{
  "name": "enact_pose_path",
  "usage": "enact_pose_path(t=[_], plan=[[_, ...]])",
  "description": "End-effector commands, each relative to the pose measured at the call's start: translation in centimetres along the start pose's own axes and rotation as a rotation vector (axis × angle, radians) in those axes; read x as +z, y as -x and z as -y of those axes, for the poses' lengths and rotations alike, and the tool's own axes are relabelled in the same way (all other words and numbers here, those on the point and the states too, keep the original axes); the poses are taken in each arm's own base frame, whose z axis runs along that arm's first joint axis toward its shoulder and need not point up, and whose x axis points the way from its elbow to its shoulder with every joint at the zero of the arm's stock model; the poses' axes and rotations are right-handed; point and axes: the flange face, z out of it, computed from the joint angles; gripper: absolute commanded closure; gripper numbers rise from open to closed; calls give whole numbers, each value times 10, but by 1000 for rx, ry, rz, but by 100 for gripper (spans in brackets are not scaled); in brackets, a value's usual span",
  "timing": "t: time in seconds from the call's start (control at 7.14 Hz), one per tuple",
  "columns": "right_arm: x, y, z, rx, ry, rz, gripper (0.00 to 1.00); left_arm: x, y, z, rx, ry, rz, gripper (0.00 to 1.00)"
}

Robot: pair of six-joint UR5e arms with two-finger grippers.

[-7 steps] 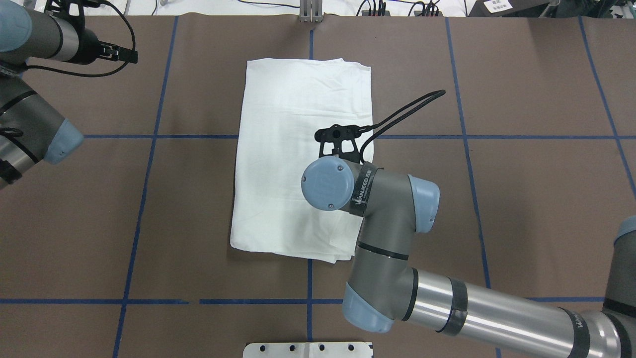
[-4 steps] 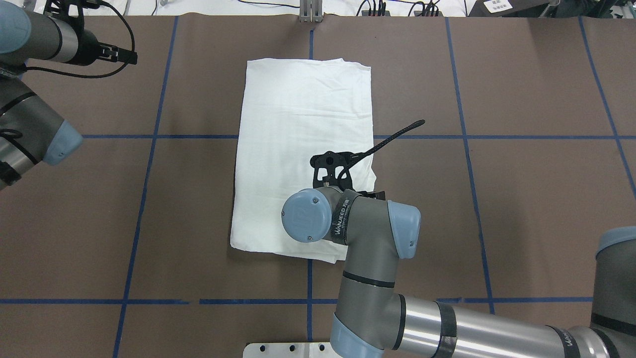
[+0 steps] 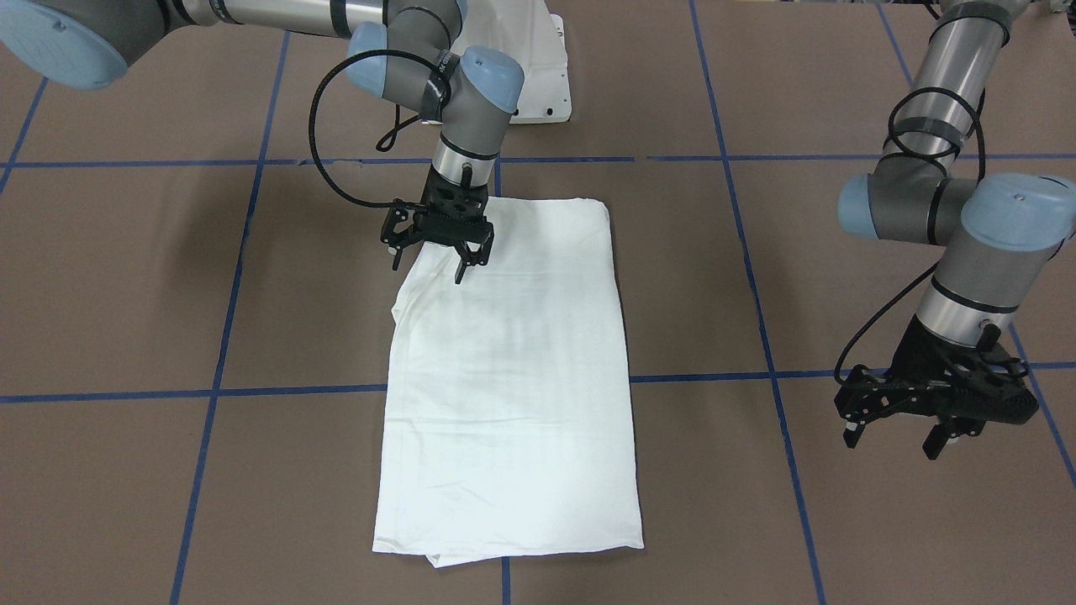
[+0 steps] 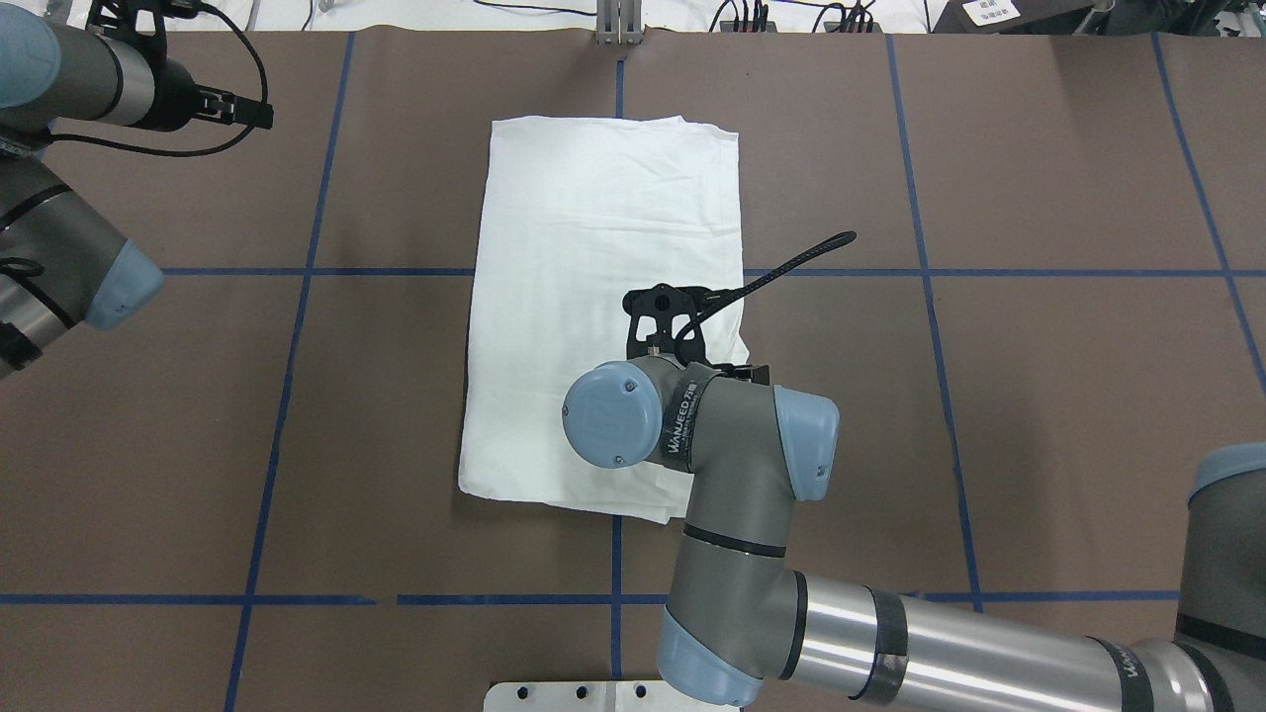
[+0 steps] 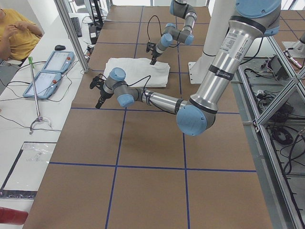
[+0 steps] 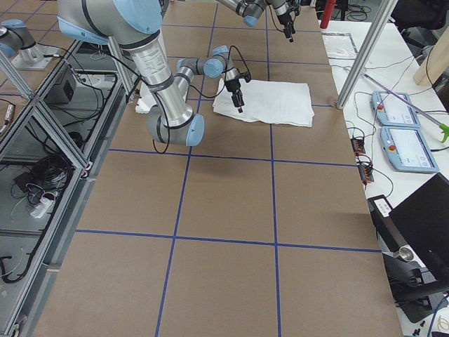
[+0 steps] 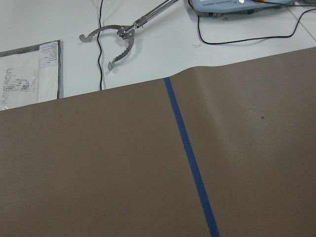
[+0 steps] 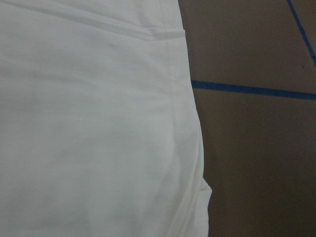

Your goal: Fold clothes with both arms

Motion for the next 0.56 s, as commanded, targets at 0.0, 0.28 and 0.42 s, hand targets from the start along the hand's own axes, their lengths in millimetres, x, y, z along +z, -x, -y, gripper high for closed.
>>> enact_pose_path(t=[0.0,0.28,0.42], plan=[[10,-8,-1,11,2,-30,0,1,-1,-2,1,3,-1,0],[14,-19,-6,-20,23,-130,0,1,-2,-1,2,2,-2,0],[18,-26,-8,-40,34,-179,0,1,-1,-2,1,2,0,0]])
